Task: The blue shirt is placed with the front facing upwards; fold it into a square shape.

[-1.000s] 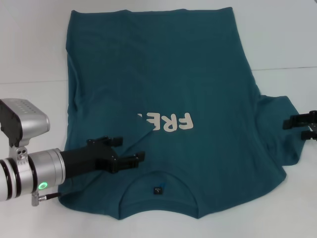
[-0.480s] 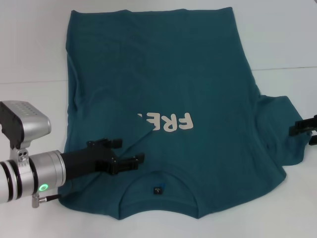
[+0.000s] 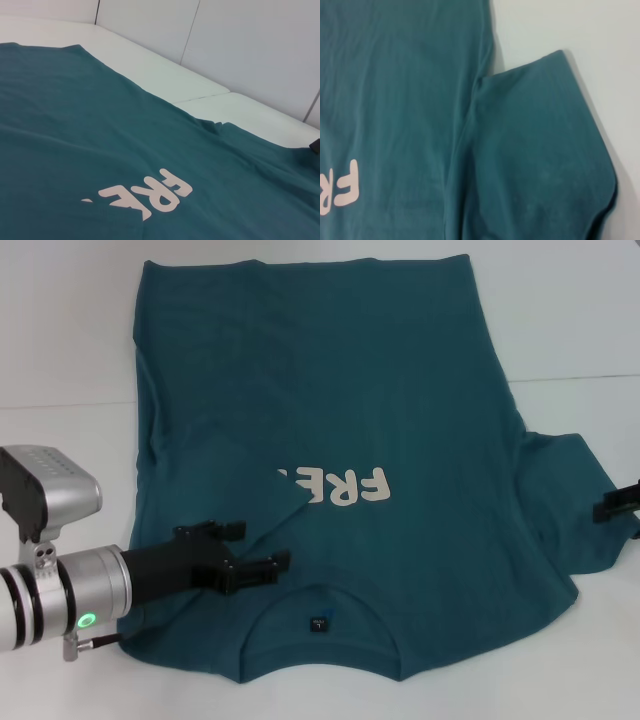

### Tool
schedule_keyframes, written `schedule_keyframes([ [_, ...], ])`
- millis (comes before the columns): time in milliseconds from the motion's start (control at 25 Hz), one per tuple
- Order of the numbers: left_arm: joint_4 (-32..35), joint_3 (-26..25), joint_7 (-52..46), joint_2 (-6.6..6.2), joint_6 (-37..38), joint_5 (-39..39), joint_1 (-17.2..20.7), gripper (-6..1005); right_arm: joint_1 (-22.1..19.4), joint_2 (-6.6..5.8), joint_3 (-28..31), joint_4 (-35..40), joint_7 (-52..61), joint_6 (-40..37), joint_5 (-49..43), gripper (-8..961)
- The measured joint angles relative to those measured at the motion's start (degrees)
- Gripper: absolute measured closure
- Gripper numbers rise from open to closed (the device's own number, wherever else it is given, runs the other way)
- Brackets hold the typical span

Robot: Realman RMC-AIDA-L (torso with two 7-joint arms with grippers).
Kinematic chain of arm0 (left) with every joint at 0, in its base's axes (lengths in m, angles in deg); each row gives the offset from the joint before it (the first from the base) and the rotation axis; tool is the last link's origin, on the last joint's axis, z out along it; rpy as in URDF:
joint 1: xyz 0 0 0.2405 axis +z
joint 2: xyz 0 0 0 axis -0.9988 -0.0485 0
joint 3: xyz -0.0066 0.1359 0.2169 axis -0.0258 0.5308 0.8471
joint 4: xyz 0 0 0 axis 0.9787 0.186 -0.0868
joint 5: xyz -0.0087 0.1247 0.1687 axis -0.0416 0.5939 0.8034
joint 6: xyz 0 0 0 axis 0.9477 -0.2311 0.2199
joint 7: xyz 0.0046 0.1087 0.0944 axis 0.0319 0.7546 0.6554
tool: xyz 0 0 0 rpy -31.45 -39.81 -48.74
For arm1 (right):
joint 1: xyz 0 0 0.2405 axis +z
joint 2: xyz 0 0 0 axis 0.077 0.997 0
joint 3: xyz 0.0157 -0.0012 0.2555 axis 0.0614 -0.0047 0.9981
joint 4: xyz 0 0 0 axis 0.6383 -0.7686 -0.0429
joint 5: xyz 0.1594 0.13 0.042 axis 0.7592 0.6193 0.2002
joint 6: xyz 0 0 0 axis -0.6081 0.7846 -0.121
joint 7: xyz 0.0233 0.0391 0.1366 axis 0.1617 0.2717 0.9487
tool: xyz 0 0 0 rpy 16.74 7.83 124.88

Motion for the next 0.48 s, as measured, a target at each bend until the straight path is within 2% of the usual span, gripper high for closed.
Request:
schedule_keyframes([
  [80, 0.0, 0.0, 0.0, 0.00, 0.0, 0.0, 0.0, 124, -0.1, 0.01, 0.0, 0.0, 0.5, 0.3, -0.3, 218],
  [480, 1.1, 0.0, 0.6, -0.08, -0.7, 0.0, -0.1, 123, -0.1, 0.59, 0.0, 0.1, 1.8, 2.6, -4.6, 444],
])
